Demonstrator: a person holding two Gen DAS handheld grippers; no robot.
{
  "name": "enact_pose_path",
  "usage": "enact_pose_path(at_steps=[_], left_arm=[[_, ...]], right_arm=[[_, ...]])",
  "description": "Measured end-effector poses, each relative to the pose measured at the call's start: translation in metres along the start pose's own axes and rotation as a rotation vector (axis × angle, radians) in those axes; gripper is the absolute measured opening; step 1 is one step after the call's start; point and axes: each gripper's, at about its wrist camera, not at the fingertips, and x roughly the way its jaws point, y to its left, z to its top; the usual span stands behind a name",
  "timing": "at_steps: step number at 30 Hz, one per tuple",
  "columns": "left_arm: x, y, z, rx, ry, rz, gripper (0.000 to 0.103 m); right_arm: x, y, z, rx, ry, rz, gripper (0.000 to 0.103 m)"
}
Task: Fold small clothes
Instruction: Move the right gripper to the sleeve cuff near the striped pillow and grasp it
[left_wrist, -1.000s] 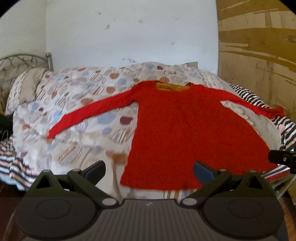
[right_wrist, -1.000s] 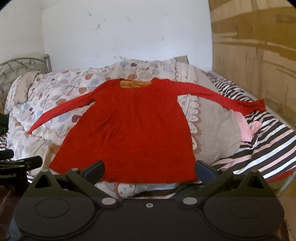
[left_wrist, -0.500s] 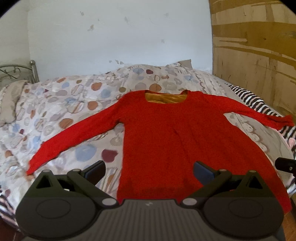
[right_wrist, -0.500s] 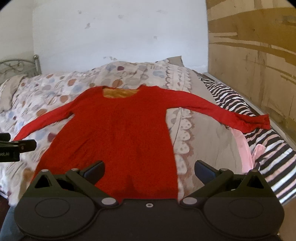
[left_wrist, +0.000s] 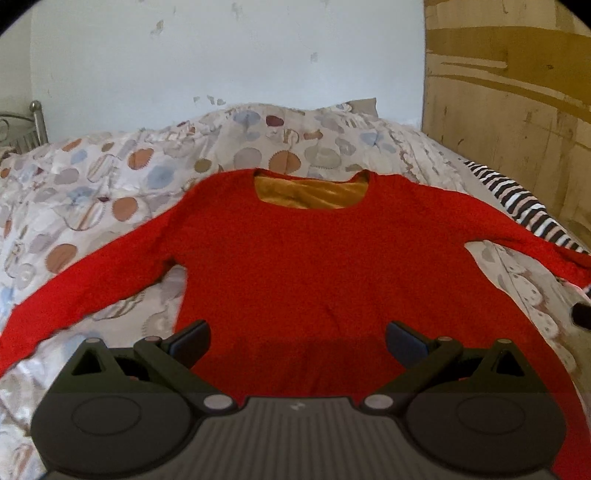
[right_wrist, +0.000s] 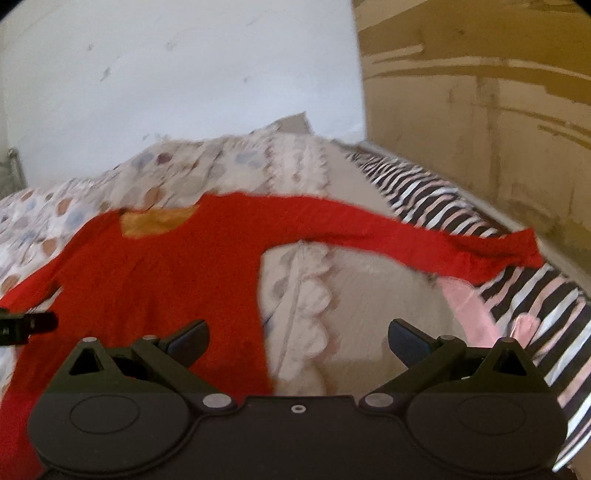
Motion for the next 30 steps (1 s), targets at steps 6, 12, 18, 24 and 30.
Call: enact_pose_path(at_steps=[6,12,18,24,30], left_arm=[[0.038,-0.008,0.005,0.010,0.023,0.020,0.103],[0.056,-0.012,0.006,0.009,0.040,0.014,0.103],[0.066,-0.014,-0.006,-0.009,0.020,-0.021,0.103],[0.072,-0.015,-0.030,-0.018,0.011,-0.030,0.102],[0.071,-0.016,-0.042,0.000,-0.029,-0.017,0.102]], right_arm=[[0.022,-0.039,0.012,0.104,-0.082,-0.069,0.103],[0.038,-0.078,0.021,0.142,-0.105,-0.103,0.103],[0.067,-0.114,0.020,0.162,-0.013,-0.125,0.103],[0.071,-0.147,0.011,0.189,-0.041,-0.142,0.102],[0.088,-0.184,0.016,0.299,-0.059,-0.250,0.091]])
